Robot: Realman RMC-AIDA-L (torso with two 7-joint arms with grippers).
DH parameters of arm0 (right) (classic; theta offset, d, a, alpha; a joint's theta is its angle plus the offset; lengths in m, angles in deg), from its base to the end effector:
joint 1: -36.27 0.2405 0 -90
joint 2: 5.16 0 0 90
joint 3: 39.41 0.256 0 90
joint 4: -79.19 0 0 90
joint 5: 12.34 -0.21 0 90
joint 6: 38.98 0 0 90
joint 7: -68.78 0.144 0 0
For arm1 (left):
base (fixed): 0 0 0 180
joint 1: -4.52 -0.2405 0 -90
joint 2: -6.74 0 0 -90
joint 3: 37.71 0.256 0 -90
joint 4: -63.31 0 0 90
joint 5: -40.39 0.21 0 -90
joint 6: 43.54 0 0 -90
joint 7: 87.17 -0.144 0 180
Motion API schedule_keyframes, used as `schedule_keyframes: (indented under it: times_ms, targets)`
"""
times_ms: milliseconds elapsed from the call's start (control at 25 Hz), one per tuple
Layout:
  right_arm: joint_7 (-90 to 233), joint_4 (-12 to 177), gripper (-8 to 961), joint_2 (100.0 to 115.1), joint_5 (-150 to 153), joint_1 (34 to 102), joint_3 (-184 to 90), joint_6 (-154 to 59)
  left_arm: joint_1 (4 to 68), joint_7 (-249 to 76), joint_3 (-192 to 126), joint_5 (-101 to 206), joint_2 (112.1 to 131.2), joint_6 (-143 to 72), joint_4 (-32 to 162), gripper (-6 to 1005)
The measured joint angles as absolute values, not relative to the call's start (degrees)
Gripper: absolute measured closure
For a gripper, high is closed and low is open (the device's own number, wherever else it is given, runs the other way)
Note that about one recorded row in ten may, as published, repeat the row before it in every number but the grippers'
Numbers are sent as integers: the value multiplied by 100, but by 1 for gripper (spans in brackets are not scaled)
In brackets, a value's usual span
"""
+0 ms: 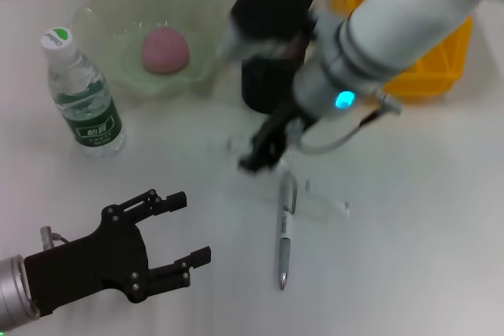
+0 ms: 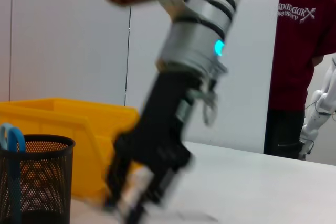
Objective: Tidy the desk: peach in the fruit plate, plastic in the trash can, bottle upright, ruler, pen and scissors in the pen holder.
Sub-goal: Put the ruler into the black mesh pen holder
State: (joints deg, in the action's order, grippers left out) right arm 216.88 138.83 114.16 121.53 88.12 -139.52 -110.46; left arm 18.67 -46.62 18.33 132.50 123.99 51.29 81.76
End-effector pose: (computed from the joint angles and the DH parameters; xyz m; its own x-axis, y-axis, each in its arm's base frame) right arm 0.0928 0.3656 -0.0991 0.8843 -0.3899 0.2570 -0.3297 -0.9110 -0.2476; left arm -0.3142 0.2111 -0.0405 0.7597 0.1095 0.6410 0.3232 -0.9190 -0.2260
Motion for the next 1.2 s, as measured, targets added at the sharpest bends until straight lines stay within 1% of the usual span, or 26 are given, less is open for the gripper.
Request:
schedule_keyframes:
  times_ms: [120, 160, 200, 280, 400, 440, 520, 560, 680, 720, 760, 960, 1200]
  targets:
    - [21615, 14665, 552, 11414, 12653, 8447, -13079, -10979, 1867, -4656, 1827, 13250, 12399, 5144, 8176, 197]
    - [21615, 14665, 550, 11414, 12653, 8447, -13079, -10979, 1867, -4656, 1827, 13250, 12399, 5144, 8176, 197]
    - [21481, 15052, 549, 11414, 12681, 8257, -12749, -10830, 1885, -4622, 1825, 13249, 12398, 5138, 8176, 197]
    - [21392, 15238, 546, 11417, 12674, 8153, -12619, -10703, 1907, -4509, 1818, 13235, 12398, 5093, 8176, 197]
    - [20983, 15913, 542, 11442, 12462, 7636, -12366, -9846, 1952, -4240, 1758, 13229, 12398, 5040, 8176, 197]
    - [20983, 15913, 540, 11442, 12462, 7636, -12366, -9846, 1965, -4191, 1745, 13232, 12398, 5039, 8177, 197]
    - [20318, 16020, 537, 11457, 11940, 7287, -12407, -9019, 1985, -4133, 1739, 13241, 12398, 5070, 8201, 197]
    - [20318, 16020, 536, 11457, 11940, 7287, -12407, -9019, 1985, -4133, 1739, 13241, 12398, 5070, 8201, 197]
    - [19235, 15878, 531, 11462, 11112, 6946, -12651, -7957, 2034, -4078, 1754, 13242, 12405, 5074, 8221, 197]
    - [18530, 15675, 530, 11460, 10475, 6777, -12939, -7313, 2058, -4056, 1772, 13246, 12408, 5072, 8226, 197]
    - [18530, 15675, 528, 11460, 10475, 6777, -12939, -7313, 2058, -4056, 1772, 13246, 12408, 5072, 8226, 197]
    - [16643, 14932, 521, 11455, 8550, 6702, -13701, -5977, 2151, -3890, 1794, 13249, 12417, 5075, 8239, 197]
    - [15813, 14583, 512, 11458, 7568, 6803, -13878, -5815, 2256, -3759, 1823, 13260, 12424, 5024, 8257, 197]
